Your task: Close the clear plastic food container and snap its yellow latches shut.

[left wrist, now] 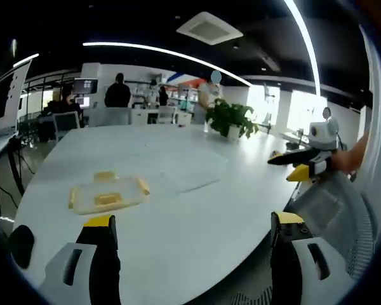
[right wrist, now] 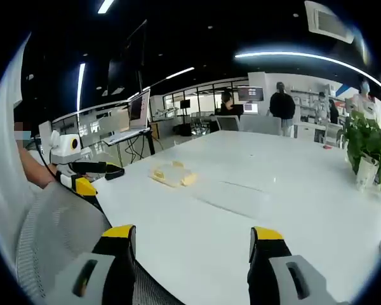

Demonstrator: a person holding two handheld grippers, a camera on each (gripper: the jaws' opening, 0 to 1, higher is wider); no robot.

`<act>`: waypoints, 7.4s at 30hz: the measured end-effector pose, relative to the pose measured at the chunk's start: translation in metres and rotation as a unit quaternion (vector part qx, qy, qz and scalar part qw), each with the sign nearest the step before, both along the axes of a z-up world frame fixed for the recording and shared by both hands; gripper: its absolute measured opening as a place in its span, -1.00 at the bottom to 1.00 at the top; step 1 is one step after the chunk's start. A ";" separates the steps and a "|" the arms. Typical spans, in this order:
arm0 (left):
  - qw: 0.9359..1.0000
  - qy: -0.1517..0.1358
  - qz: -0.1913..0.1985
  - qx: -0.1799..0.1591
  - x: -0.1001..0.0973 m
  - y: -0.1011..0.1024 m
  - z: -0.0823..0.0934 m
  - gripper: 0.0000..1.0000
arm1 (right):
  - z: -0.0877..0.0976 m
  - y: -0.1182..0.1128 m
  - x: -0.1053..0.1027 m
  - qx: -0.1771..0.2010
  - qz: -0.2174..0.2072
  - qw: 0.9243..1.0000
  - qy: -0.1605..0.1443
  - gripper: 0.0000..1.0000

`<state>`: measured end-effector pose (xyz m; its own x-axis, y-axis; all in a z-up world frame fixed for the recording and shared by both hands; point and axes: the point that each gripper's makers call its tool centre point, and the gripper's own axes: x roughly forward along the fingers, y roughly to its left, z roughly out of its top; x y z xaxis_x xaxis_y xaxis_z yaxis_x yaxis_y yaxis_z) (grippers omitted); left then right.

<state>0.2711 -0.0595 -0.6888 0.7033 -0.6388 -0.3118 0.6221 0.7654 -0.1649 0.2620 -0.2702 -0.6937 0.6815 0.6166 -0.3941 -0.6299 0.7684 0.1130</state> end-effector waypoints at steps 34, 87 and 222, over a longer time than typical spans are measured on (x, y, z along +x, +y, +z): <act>1.000 0.002 -0.003 0.003 -0.001 0.000 -0.001 0.98 | 0.002 0.006 -0.004 0.009 0.017 1.000 -0.001 0.38; 1.000 0.002 0.005 0.024 -0.001 0.004 -0.005 0.93 | 0.002 0.010 -0.007 0.007 0.030 1.000 0.003 0.33; 0.989 0.014 -0.121 0.084 0.074 0.072 -0.018 0.71 | 0.000 0.124 0.110 -0.092 0.226 0.970 -0.002 0.22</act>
<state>0.3456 0.0129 -0.7067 0.5257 -0.7248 -0.4452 0.7870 0.6131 -0.0688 0.3725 -0.1462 -0.6936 0.3599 0.7724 -0.5233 -0.9071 0.4208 -0.0027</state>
